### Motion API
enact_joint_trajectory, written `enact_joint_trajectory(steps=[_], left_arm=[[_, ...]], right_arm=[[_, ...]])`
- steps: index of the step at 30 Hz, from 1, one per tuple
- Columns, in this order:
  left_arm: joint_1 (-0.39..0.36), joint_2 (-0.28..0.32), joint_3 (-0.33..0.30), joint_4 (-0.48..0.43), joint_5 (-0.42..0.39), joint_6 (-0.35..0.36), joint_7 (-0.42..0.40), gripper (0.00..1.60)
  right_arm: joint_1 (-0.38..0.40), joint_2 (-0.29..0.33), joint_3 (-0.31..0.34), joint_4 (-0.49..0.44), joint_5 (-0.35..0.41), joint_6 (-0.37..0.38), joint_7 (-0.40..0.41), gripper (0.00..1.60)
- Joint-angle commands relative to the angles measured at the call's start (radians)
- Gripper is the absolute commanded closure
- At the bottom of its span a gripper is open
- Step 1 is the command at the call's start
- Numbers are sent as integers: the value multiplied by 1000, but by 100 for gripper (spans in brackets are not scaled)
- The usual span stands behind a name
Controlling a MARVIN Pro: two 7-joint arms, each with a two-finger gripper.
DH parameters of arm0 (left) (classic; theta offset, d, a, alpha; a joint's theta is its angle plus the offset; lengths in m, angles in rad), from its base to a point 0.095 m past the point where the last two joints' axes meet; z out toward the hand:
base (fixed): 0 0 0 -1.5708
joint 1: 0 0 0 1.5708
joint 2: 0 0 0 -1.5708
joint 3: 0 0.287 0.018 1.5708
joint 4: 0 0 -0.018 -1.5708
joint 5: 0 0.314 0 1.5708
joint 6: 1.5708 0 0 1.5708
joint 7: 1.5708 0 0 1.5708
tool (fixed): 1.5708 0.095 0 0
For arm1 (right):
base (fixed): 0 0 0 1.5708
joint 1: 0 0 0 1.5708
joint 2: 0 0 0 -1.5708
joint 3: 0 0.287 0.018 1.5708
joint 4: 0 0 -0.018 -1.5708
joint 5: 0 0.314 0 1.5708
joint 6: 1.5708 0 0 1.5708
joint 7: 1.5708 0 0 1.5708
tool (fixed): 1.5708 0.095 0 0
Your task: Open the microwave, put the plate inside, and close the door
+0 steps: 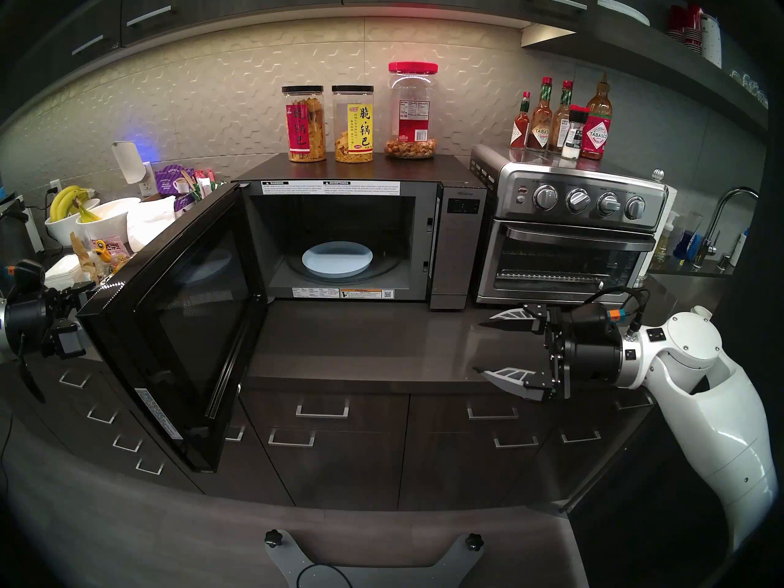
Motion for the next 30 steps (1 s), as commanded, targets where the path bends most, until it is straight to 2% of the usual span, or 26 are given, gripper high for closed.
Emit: enact_joint_trajectory(steps=[1,18,28,30], left_arm=[[-47,17,22,-10,-25,4,32,0],[-154,42,142,-33,-85,5,109,0],[-252,63,275,-13,-112,-25,176,0],[-288,68,322,-6,-119,-35,201,0]], right_arm=[[9,2,9,-7,6,2,-1,0],[9,2,9,-7,6,2,-1,0],[9,2,9,-6,6,2,-1,0],[9,2,9,-6,6,2,-1,0]])
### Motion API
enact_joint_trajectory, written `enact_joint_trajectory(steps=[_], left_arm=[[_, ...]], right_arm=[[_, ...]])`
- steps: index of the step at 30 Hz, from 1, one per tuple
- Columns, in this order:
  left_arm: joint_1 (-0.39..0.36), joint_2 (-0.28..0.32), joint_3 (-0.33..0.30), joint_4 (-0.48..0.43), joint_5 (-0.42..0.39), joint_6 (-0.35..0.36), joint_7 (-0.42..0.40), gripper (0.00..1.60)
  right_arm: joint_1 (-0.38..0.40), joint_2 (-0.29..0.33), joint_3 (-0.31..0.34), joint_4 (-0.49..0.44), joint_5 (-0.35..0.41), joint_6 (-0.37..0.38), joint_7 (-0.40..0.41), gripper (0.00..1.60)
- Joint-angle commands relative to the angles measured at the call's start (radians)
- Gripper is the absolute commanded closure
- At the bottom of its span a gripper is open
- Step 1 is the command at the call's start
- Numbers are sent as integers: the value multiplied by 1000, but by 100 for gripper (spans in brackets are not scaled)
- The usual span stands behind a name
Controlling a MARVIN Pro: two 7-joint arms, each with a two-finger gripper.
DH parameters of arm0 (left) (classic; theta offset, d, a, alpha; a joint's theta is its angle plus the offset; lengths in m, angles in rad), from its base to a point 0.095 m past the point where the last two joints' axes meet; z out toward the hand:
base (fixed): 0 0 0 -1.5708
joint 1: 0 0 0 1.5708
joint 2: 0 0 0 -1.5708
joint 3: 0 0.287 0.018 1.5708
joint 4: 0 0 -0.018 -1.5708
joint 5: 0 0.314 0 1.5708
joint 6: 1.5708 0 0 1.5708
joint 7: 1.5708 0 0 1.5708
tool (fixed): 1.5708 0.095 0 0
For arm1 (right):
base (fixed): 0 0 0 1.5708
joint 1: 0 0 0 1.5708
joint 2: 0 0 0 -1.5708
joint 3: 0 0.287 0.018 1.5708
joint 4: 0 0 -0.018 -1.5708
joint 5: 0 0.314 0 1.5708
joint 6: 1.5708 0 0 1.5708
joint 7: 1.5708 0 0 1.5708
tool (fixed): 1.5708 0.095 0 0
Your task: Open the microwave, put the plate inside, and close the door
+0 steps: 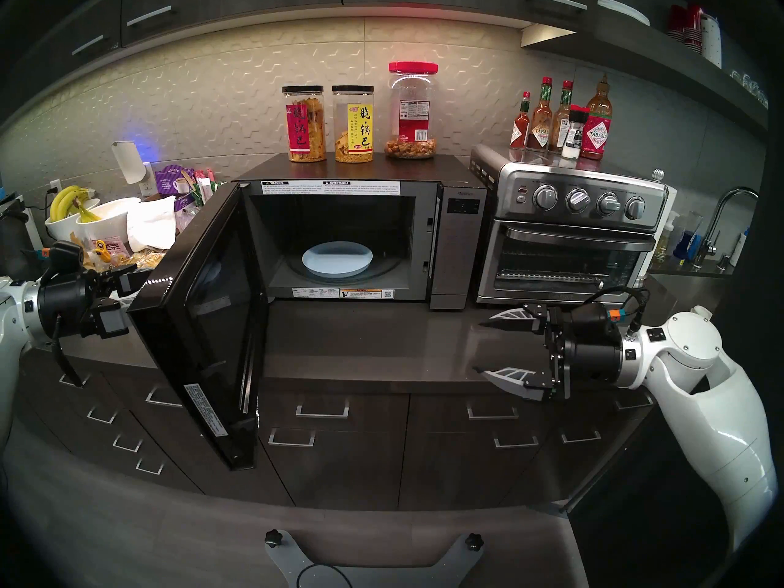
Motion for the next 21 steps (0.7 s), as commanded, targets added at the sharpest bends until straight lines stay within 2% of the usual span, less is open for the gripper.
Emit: enact_joint_trajectory(steps=[1,21], left_arm=[[-106,25,80,9,-31,-27,52,0],[-306,47,338,-8,-57,-30,191,0]], right_arm=[[9,2,9,-6,6,2,-1,0],[9,2,9,-6,6,2,-1,0]])
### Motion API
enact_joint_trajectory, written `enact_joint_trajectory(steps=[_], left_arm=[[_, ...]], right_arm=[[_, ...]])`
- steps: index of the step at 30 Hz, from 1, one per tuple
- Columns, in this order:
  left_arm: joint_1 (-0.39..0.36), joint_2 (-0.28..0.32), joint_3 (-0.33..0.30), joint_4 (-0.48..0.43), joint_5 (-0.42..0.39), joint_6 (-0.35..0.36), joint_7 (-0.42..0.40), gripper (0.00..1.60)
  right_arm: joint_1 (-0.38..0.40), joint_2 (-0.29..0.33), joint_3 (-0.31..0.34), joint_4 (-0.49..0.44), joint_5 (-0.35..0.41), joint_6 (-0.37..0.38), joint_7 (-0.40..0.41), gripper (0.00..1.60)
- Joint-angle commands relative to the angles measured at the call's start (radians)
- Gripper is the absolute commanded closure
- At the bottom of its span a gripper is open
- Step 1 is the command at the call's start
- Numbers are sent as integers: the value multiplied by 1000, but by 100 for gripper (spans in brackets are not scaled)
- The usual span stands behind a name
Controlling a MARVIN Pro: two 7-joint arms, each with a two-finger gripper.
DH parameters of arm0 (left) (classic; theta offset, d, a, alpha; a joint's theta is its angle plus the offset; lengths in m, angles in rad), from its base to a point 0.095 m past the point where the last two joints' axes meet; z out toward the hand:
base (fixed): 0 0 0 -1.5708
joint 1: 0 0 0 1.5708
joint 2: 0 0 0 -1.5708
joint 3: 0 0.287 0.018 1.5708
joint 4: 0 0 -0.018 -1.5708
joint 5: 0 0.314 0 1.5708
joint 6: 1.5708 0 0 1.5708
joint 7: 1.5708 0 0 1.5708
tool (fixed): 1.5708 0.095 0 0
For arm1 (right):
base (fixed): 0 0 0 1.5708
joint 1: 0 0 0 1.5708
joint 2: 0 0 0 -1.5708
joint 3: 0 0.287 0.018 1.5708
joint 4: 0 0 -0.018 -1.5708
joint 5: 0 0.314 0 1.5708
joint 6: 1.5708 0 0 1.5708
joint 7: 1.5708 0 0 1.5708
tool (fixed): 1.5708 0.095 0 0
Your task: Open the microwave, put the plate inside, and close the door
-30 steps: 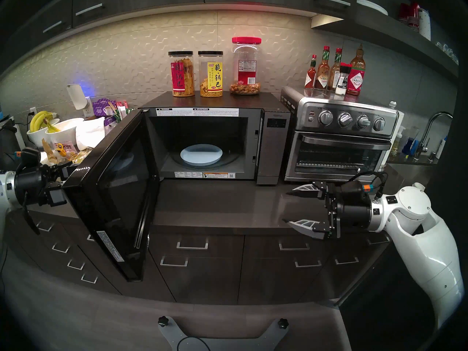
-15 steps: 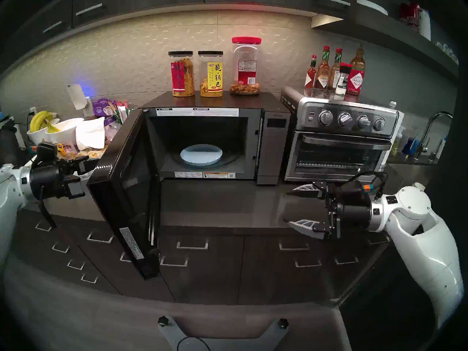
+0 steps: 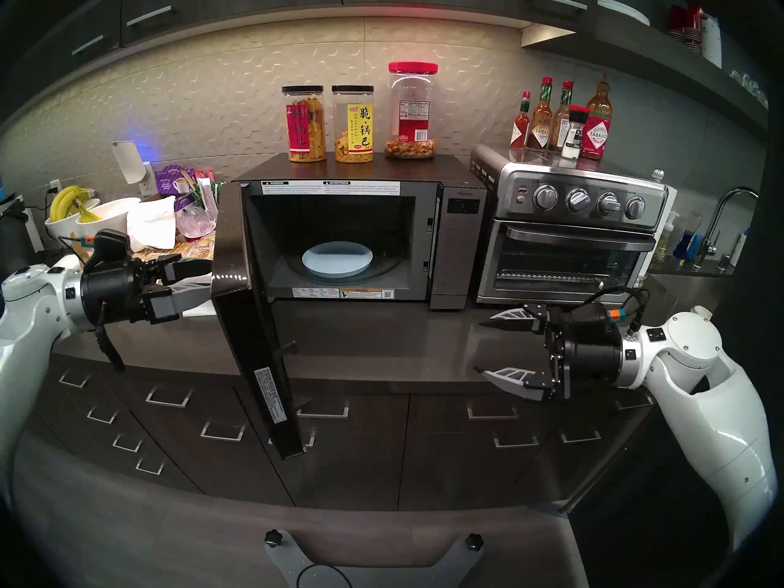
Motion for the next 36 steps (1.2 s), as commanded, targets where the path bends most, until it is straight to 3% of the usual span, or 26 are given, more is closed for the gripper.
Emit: enact_joint_trajectory(steps=[1,6,12,13,21,25,27,28,30,31,32,36], left_arm=[[-112,11,69,-10,-16,3,58,0],[-182,6,158,-4,3,18,131,0],[-236,5,227,5,8,24,204,0],[-216,11,225,-3,-1,10,229,0],[-304,-31,311,29,37,15,320,0],[-353,-53,350,51,64,19,348,0],[-415,-65,395,82,82,30,356,0],[-382,-74,371,68,86,20,367,0],[-400,-88,387,81,103,19,375,0],[-417,-94,400,91,111,21,377,0],[-481,-97,449,124,119,35,369,0],[-462,-129,438,115,143,28,390,0]], right_arm=[[9,2,9,-6,6,2,-1,0],[9,2,9,-6,6,2,-1,0],[9,2,9,-6,6,2,-1,0],[9,2,9,-6,6,2,-1,0],[9,2,8,-6,6,1,-1,0],[9,2,8,-6,5,1,-1,0],[9,2,8,-6,5,1,-1,0],[9,2,8,-6,5,1,-1,0],[9,2,8,-6,5,1,-1,0],[9,2,8,-6,5,1,-1,0],[9,2,8,-6,5,1,-1,0],[9,2,8,-6,5,1,-1,0]])
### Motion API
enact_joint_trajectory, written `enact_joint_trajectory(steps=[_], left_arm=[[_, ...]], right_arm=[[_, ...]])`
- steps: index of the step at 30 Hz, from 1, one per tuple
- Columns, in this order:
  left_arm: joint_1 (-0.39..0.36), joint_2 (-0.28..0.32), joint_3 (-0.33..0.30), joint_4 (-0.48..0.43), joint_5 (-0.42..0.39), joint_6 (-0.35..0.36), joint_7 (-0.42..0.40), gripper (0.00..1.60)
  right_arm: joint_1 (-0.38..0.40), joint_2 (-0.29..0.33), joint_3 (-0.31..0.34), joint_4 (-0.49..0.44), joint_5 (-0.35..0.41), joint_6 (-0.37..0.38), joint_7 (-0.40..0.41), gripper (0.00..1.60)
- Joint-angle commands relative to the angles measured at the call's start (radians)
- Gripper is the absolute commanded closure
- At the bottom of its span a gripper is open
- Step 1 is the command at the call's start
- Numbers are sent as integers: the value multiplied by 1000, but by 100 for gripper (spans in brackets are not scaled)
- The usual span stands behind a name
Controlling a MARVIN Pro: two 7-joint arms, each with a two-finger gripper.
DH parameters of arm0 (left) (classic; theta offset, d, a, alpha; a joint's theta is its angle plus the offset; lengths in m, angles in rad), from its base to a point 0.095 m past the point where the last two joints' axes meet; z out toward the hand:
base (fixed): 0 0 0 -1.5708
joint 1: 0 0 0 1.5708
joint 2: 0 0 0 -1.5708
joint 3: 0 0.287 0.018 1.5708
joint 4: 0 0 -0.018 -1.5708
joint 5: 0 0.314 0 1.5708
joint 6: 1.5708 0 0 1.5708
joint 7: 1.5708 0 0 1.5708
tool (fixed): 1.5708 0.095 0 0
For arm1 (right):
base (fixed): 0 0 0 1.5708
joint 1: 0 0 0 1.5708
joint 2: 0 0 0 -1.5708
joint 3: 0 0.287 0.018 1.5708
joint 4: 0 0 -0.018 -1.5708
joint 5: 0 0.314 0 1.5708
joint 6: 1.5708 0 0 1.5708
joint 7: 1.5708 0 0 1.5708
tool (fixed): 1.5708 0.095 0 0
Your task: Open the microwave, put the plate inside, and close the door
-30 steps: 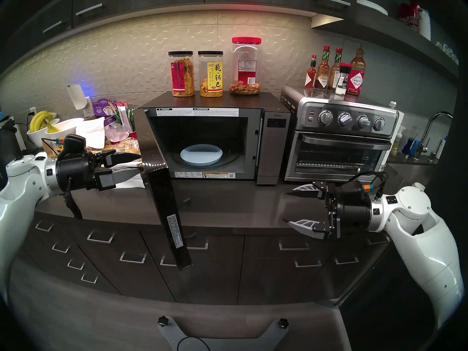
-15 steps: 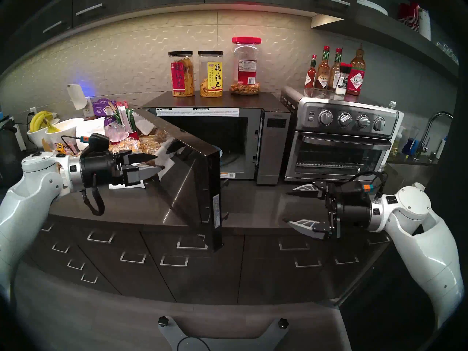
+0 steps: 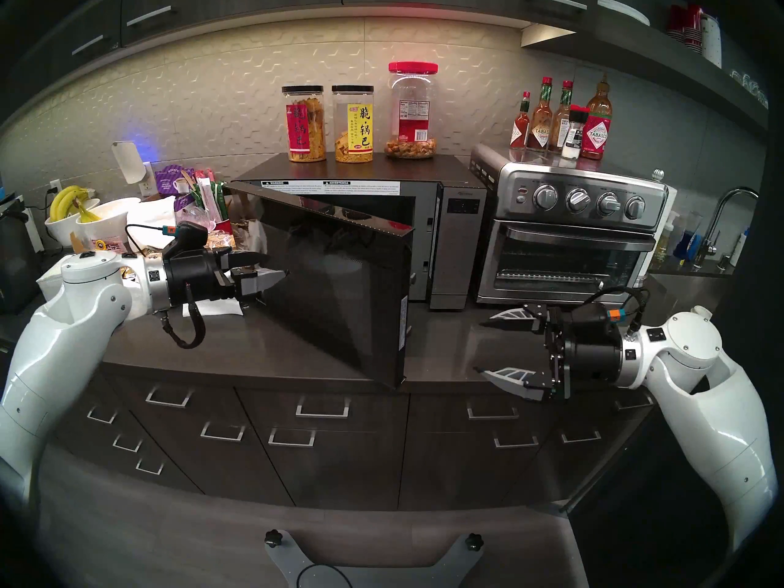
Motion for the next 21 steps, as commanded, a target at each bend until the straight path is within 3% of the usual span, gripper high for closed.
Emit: enact_joint_trajectory(steps=[1,12,13,14,16,21], left_arm=[[-113,-67,30,13,38,5,22,0],[-207,-165,103,53,121,52,90,0],[-248,-167,132,76,125,64,87,0],[-207,-187,97,54,137,60,103,0],[-277,-202,149,93,156,92,122,0],[-282,-243,147,102,194,111,152,0]], right_arm=[[9,2,8,-6,5,1,-1,0],[9,2,8,-6,5,1,-1,0],[9,2,8,-6,5,1,-1,0],[9,2,8,-6,5,1,-1,0],[9,2,8,-6,5,1,-1,0],[9,2,8,-6,5,1,-1,0]])
